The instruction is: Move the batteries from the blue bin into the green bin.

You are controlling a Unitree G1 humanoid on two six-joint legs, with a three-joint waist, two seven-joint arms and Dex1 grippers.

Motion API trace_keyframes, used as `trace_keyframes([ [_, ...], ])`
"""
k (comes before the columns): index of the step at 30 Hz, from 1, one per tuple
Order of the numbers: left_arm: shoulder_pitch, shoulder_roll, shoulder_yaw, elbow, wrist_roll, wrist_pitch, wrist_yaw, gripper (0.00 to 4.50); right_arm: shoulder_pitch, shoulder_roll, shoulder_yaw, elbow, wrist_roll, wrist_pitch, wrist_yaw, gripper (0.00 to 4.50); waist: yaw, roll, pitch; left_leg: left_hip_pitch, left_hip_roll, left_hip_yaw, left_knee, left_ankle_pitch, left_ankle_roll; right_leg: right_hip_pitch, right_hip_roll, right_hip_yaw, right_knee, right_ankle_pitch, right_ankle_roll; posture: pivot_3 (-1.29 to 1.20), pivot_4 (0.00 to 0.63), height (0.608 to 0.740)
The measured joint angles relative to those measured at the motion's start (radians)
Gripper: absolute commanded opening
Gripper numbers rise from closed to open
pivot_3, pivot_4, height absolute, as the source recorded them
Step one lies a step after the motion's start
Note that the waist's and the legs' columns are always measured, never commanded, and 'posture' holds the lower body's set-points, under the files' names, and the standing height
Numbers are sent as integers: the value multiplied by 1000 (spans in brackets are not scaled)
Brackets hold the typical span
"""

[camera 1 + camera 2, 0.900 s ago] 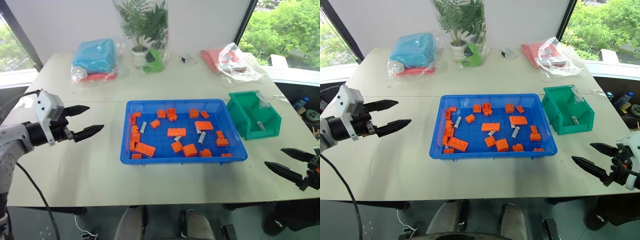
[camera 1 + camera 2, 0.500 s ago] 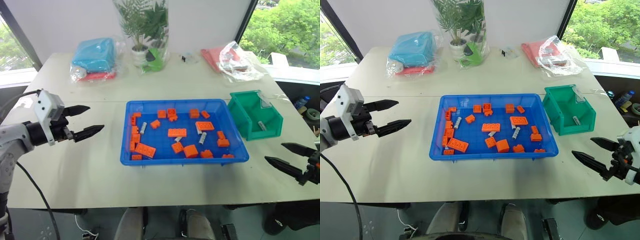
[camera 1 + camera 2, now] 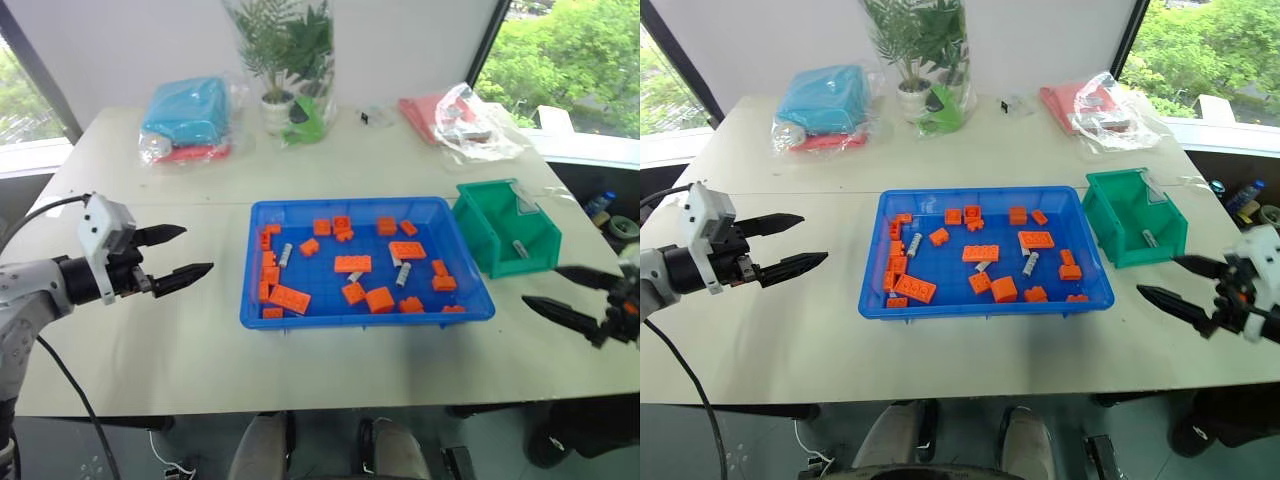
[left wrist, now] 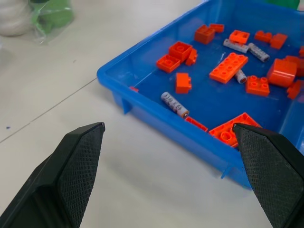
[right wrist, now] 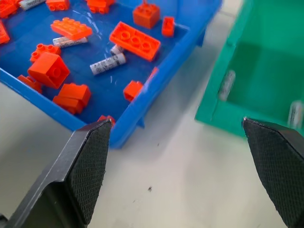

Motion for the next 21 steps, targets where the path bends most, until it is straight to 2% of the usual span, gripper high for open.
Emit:
trace_keyframes([
  [4,-19,21,-5,-23,-24,17,-38,4500,-362,-13,269,16,-10,-11,21,4477,-30,1,2,-2,1,-2,0,0,0,-4,-1,-6,-1,4,-4,0,150,672],
  [7,-38,40,-7,-24,-27,23,-60,4500,-629,93,477,49,-48,-1,18,4477,-40,-1,1,-2,2,-2,0,0,0,-10,-2,-12,4,5,-5,0,150,672],
  [9,-46,55,-5,-27,-28,26,-69,4500,-760,206,613,85,-89,6,5,4477,-45,-8,-1,-2,1,0,1,1,-1,-14,-4,-12,15,7,-2,0,150,672],
  [15,24,66,33,-70,-38,44,-79,4500,-903,458,883,275,-245,-37,-28,4477,-45,-12,-3,-2,0,4,1,1,-2,-16,-1,-14,21,11,-1,0,150,672],
  [21,129,74,131,-142,-65,77,-81,4500,-987,647,957,553,-367,-132,-81,4477,-47,-11,0,0,5,6,2,3,-10,-17,2,-13,20,11,-3,0,150,672],
])
